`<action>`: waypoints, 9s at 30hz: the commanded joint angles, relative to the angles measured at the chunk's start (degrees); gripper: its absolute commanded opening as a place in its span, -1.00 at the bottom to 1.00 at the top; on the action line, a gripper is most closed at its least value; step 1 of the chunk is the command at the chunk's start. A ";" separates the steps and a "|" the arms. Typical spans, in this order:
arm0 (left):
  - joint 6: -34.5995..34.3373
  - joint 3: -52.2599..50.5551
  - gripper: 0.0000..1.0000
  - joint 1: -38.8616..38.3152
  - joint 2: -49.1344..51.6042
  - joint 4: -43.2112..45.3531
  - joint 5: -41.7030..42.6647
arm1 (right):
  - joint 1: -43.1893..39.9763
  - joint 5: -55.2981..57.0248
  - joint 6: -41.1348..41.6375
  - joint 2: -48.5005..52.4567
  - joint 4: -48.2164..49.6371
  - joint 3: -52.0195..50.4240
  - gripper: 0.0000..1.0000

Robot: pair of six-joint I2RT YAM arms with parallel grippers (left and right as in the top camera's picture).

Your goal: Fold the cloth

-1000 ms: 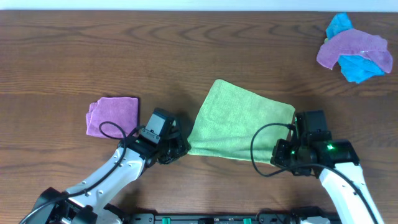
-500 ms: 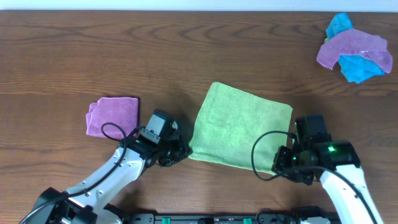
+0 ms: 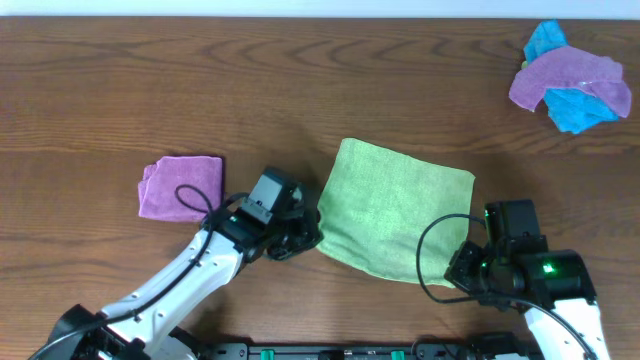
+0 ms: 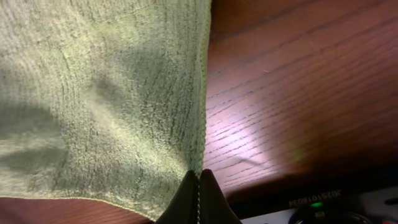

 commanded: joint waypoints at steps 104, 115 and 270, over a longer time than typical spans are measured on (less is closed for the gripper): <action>19.58 54.51 -0.88 4.26 43.01 -9.70 -12.81 | -8.79 10.67 2.10 16.65 22.62 -0.04 0.47; 19.63 54.27 -0.89 0.74 45.42 -11.63 -18.97 | -8.79 9.79 5.49 16.68 21.24 -2.01 0.53; 23.93 48.52 -0.89 13.09 31.32 -29.14 -27.43 | 19.47 -2.58 4.02 32.59 64.06 5.75 -0.97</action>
